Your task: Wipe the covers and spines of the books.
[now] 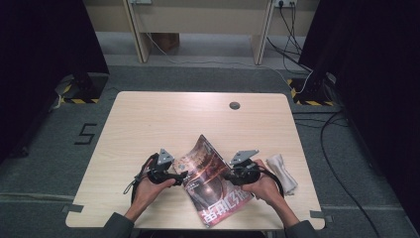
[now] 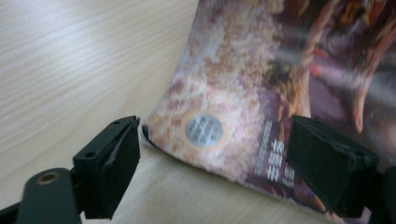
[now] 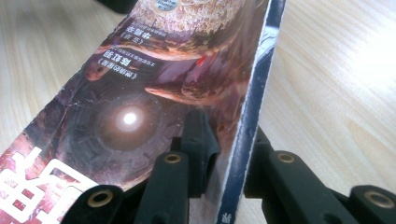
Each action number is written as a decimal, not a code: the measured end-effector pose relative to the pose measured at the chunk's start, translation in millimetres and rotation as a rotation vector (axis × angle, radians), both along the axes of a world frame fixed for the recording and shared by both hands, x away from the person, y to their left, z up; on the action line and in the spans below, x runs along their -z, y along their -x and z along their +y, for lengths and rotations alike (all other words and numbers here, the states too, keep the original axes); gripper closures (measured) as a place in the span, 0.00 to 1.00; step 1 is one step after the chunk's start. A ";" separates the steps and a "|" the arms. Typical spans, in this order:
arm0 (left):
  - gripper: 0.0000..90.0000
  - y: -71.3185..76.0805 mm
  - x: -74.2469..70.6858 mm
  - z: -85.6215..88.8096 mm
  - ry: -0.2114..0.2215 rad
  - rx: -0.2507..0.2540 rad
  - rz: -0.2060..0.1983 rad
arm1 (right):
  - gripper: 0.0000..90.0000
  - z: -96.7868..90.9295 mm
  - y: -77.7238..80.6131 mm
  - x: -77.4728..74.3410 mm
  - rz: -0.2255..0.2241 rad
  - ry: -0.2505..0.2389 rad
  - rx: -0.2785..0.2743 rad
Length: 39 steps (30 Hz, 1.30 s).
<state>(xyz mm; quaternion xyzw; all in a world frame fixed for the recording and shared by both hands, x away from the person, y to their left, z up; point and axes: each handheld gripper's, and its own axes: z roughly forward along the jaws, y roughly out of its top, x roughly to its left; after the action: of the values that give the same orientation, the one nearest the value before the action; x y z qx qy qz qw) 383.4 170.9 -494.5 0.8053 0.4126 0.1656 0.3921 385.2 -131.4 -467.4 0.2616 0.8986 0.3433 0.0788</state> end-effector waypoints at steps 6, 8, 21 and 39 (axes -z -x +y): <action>0.16 -7.9 -2.4 -2.2 0.032 0.025 -0.028 | 0.86 3.4 1.8 -6.2 -0.048 0.030 -0.084; 0.16 -8.5 -3.3 -3.9 0.032 0.046 -0.041 | 0.86 4.1 1.9 -7.8 -0.062 0.042 -0.112; 0.19 -23.8 -2.3 -8.9 0.046 0.168 -0.118 | 0.87 13.5 8.3 -12.2 -0.107 0.041 -0.175; 0.28 -26.0 0.3 -7.3 0.065 0.281 -0.160 | 0.87 22.1 5.5 -17.5 -0.118 0.071 -0.242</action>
<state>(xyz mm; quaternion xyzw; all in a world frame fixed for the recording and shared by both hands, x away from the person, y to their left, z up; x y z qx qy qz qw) 409.4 163.6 -494.9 0.8262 0.2685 0.1591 0.4690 379.8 -109.3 -449.9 0.1279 0.9289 0.3332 0.0989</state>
